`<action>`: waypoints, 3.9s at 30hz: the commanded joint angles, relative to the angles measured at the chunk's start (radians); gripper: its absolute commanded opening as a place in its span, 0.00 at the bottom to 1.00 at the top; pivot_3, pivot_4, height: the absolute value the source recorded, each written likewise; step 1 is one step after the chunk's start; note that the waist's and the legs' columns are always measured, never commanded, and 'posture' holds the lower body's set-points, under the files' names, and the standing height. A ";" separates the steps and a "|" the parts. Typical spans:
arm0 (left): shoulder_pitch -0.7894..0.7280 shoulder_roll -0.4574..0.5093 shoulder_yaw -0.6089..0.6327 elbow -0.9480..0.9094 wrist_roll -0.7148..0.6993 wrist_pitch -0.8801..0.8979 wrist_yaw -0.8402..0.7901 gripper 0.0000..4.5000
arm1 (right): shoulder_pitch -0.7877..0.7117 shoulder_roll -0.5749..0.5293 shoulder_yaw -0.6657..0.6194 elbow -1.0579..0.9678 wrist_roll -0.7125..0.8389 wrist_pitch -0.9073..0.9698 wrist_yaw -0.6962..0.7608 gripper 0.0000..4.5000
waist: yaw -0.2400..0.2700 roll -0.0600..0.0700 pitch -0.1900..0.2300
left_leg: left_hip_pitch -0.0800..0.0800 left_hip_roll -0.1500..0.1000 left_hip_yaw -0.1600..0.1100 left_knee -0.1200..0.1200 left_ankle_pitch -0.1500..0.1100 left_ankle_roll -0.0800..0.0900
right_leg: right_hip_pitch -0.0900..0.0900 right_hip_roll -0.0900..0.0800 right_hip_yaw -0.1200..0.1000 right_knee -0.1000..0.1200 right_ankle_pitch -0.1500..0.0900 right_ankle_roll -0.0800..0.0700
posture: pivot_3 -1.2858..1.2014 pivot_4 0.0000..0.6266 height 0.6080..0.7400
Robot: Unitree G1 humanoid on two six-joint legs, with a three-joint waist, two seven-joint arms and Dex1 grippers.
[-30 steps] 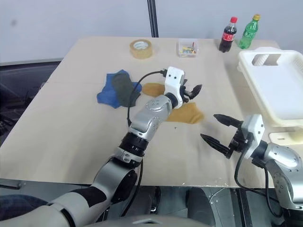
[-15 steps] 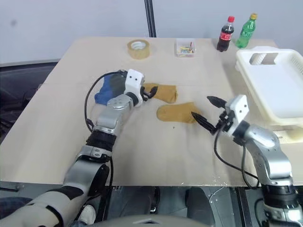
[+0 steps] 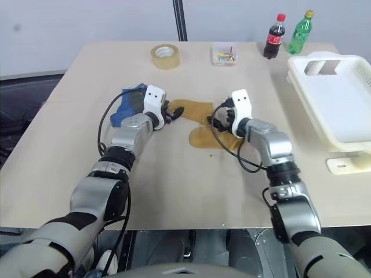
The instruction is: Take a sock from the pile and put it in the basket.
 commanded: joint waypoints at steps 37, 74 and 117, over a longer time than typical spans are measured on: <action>0.100 -0.042 0.118 -0.374 -0.139 0.519 0.039 0.81 | -0.045 -0.032 -0.025 -0.019 -0.070 -0.080 0.074 0.01 | -0.021 0.000 0.000 | 0.002 0.002 0.006 0.002 0.001 -0.001 | -0.005 0.000 0.004 0.012 0.000 0.000 | 0.52 0.24 0.99; 0.407 -0.168 0.200 -1.149 -0.517 0.947 0.085 0.02 | 0.109 -0.166 -0.093 -0.518 0.053 0.274 0.087 0.00 | -0.018 0.000 -0.001 | 0.001 0.005 0.008 0.001 0.000 -0.001 | -0.007 -0.001 0.008 0.012 0.000 0.000 | 0.52 0.24 0.99; 0.661 -0.145 -0.002 -1.218 -0.438 0.698 0.173 0.02 | 0.233 -0.223 -0.160 -0.779 0.190 0.622 -0.069 0.00 | 0.006 0.001 -0.001 | 0.004 0.005 0.012 0.002 -0.001 0.002 | -0.004 0.001 0.010 0.012 0.000 0.000 | 0.52 0.24 0.99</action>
